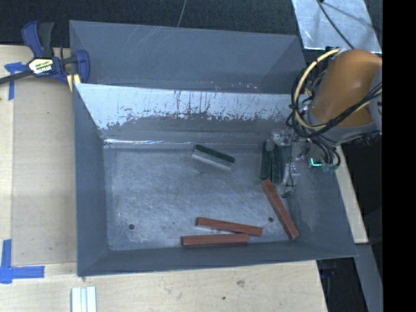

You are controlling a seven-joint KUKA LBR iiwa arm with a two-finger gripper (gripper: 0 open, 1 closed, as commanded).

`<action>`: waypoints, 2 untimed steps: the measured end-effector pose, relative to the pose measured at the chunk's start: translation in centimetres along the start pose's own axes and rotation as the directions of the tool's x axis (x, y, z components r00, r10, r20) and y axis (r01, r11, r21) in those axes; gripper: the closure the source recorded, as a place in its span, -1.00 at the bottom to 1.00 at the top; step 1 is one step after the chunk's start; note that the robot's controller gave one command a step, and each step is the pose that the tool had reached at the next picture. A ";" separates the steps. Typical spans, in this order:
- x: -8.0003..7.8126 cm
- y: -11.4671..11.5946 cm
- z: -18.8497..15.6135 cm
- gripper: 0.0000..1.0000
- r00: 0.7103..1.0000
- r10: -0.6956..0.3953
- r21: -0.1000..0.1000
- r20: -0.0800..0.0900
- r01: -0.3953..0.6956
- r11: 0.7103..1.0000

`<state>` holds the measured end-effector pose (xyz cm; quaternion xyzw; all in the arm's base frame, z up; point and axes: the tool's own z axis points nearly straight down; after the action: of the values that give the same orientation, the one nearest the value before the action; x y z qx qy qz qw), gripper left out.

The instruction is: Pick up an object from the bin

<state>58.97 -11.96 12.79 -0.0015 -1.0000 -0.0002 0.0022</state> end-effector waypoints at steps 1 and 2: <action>-0.4 0.0 -0.2 -1.00 0.999 -0.035 0.002 0.010 0.035 0.999; -2.4 -2.5 5.3 -1.00 0.876 -0.482 0.006 0.009 0.482 0.876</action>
Offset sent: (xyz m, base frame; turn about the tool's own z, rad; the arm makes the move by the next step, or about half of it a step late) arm 0.0231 -0.0264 -0.0579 -0.5357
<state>61.30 -14.48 7.44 0.2476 -0.9689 0.0012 -0.0031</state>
